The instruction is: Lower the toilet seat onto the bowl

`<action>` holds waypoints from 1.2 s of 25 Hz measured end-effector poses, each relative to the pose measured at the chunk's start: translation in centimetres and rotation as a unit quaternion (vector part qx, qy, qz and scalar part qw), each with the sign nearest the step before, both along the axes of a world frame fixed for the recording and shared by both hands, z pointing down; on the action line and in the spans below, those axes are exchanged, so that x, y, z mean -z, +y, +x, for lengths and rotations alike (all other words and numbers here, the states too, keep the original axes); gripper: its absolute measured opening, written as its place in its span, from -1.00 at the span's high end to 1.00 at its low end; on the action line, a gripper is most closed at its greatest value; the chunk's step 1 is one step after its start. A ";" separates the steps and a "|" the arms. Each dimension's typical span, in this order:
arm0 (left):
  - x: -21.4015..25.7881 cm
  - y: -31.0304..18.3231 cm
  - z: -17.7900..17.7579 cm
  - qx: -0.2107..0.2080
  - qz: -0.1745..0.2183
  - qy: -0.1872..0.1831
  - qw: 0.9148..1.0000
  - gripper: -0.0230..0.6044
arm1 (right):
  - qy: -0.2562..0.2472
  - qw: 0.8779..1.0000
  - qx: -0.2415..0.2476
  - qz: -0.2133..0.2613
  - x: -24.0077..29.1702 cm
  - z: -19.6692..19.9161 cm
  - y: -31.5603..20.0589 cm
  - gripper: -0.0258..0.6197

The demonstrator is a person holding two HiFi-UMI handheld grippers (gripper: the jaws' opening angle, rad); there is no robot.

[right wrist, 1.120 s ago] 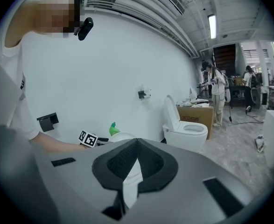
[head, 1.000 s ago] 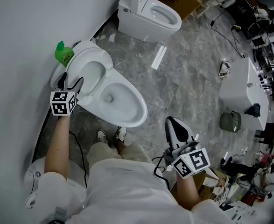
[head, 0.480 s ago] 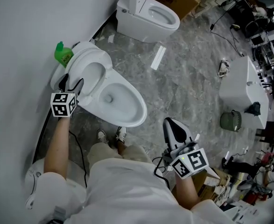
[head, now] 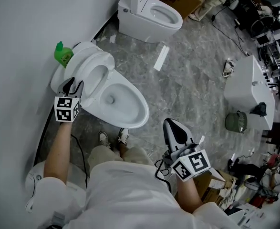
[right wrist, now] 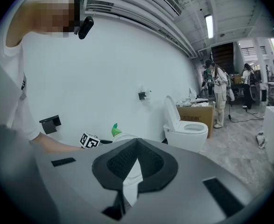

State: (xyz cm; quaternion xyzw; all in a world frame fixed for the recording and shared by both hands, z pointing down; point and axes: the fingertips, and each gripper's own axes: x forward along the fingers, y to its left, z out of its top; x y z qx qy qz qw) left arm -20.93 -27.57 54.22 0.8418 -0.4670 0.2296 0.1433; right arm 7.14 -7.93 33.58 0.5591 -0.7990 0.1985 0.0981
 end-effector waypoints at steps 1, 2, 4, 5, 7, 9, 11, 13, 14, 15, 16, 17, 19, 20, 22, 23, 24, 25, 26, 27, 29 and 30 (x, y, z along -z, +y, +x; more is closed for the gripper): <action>0.0 0.1 0.0 -0.002 0.000 -0.005 1.000 0.44 | -0.002 1.000 -0.001 0.000 -0.1 0.0 -0.1 0.92; 0.0 0.3 0.1 -0.006 0.001 -0.010 1.000 0.49 | -0.004 1.000 -0.002 0.001 -0.2 0.0 -0.1 0.92; -0.2 0.8 0.8 -0.019 0.000 -0.018 1.000 0.58 | -0.007 1.000 -0.007 0.002 -0.3 0.4 0.1 0.92; -0.4 1.2 1.4 -0.027 -0.001 -0.022 0.999 0.60 | -0.008 1.000 -0.010 0.003 -0.4 0.7 0.4 0.92; -0.6 2.0 2.3 -0.038 -0.002 -0.030 0.999 0.61 | -0.011 1.000 -0.017 0.003 -0.5 1.4 1.1 0.93; -0.6 2.5 2.9 -0.042 -0.002 -0.035 0.999 0.61 | -0.014 1.000 -0.025 0.003 -0.7 2.0 1.7 0.93; -0.6 2.9 3.5 -0.050 -0.003 -0.039 0.998 0.61 | -0.017 0.999 -0.032 0.002 -1.0 2.6 2.0 0.93; -0.7 3.7 4.5 -0.068 -0.005 -0.042 0.997 0.61 | -0.022 0.999 -0.039 0.001 -1.3 3.2 2.4 0.92; -0.7 4.2 5.1 -0.079 -0.006 -0.042 0.996 0.61 | -0.024 0.999 -0.043 0.001 -1.4 3.4 2.7 0.93; -0.7 4.7 5.7 -0.089 -0.007 -0.042 0.995 0.60 | -0.027 0.999 -0.047 0.001 -1.4 3.6 2.9 0.93; -0.7 5.2 6.2 -0.099 -0.009 -0.041 0.994 0.60 | -0.029 0.998 -0.050 0.002 -1.3 3.8 3.0 0.92; -0.7 5.6 6.7 -0.109 -0.012 -0.039 0.993 0.60 | -0.032 0.998 -0.053 0.003 -1.3 3.9 3.1 0.92; -0.8 6.2 7.4 -0.126 -0.019 -0.034 0.991 0.58 | -0.035 0.998 -0.055 0.005 -1.2 4.2 3.3 0.92; -0.9 6.5 7.8 -0.133 -0.023 -0.034 0.990 0.58 | -0.036 0.998 -0.057 0.006 -1.2 4.4 3.5 0.93; -1.1 7.2 8.7 -0.147 -0.029 -0.035 0.988 0.57 | -0.037 0.997 -0.063 0.009 -1.3 5.0 3.9 0.92; -1.3 7.6 9.3 -0.156 -0.032 -0.035 0.987 0.57 | -0.037 0.997 -0.066 0.009 -1.3 5.3 4.2 0.92; -1.4 8.1 9.9 -0.166 -0.036 -0.033 0.985 0.56 | -0.038 0.997 -0.070 0.010 -1.3 5.5 4.4 0.92; -1.6 8.7 10.6 -0.176 -0.039 -0.029 0.983 0.56 | -0.038 0.997 -0.073 0.010 -1.4 5.7 4.7 0.93; -1.8 9.3 11.3 -0.188 -0.043 -0.024 0.981 0.55 | -0.038 0.996 -0.075 0.009 -1.4 5.9 4.9 0.92; -2.0 10.0 12.1 -0.202 -0.047 -0.019 0.978 0.55 | -0.038 0.996 -0.078 0.008 -1.4 6.1 5.1 0.92; -2.6 11.4 13.8 -0.231 -0.055 -0.014 0.971 0.49 | -0.038 0.996 -0.084 0.006 -1.5 6.4 5.5 0.92; -2.9 12.1 14.6 -0.244 -0.058 -0.015 0.968 0.47 | -0.037 0.996 -0.087 0.005 -1.6 6.6 5.7 0.92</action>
